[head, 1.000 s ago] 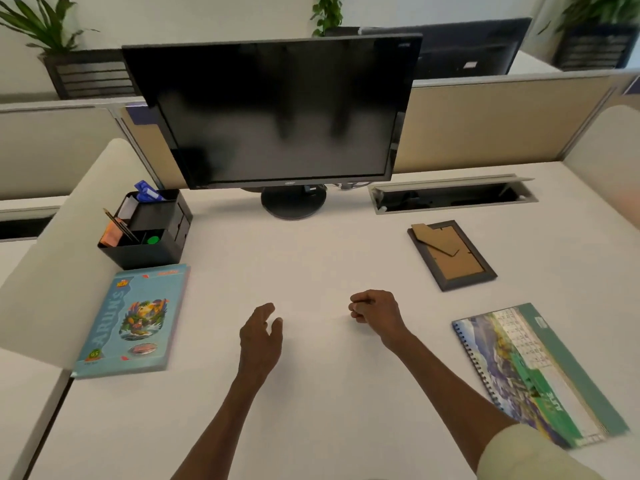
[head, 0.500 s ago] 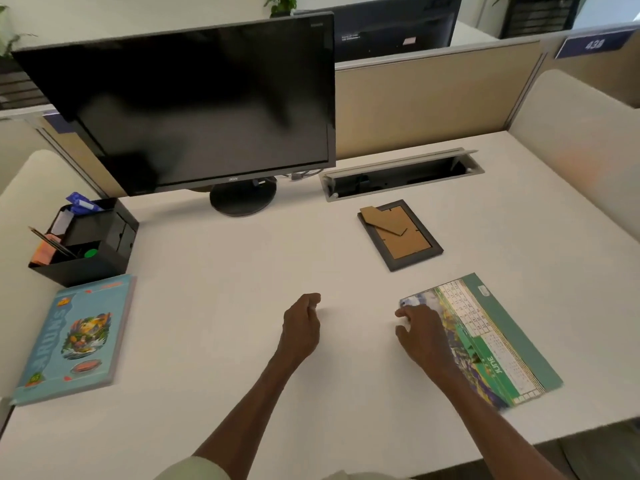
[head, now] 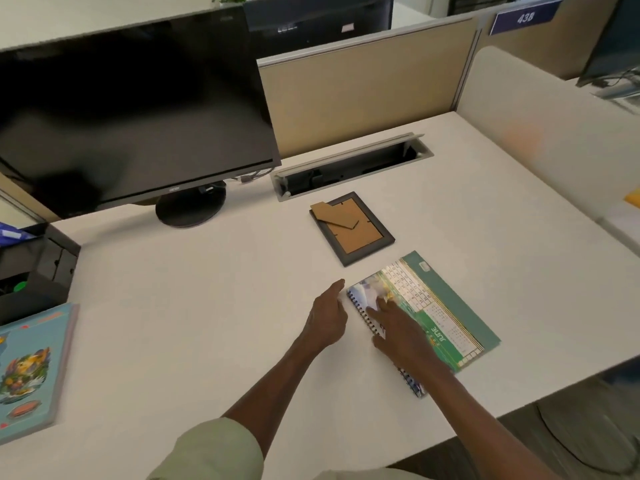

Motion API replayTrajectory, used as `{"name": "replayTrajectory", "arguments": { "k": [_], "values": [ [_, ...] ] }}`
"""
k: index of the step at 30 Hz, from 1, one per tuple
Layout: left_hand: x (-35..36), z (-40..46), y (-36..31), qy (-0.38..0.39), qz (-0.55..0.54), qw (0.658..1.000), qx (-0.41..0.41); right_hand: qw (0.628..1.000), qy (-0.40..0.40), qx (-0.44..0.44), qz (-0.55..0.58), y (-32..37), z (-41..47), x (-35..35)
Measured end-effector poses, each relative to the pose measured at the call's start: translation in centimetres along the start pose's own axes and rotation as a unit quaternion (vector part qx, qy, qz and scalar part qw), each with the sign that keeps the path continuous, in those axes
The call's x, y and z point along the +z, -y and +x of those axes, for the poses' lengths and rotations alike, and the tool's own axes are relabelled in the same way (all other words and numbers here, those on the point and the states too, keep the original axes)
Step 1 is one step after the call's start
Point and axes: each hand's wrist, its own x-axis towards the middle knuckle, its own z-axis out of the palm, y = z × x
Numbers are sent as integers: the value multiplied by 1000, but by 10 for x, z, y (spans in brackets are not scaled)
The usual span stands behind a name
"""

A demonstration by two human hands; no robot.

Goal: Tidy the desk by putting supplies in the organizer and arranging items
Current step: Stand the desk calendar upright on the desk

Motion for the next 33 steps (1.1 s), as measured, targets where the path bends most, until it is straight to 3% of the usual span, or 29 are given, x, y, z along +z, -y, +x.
{"name": "replayTrajectory", "arguments": {
  "k": [6,10,13,18,23,33],
  "values": [
    [0,15,-18,49,20,998,-30,998,10,-49,-24,-7,5,-2],
    [0,18,-11,36,47,998,-25,997,-35,-62,-2,-19,-5,6],
    [0,16,-4,26,41,999,-9,995,-94,-10,-29,-23,-20,10],
    [0,15,-2,28,43,999,-2,969,-196,150,3,-24,-61,14],
    [-1,19,-6,24,47,998,-19,939,-199,267,83,-26,-85,17],
    [-8,17,-13,-9,-19,997,-73,895,-226,273,271,-24,-87,9]
  ]
}}
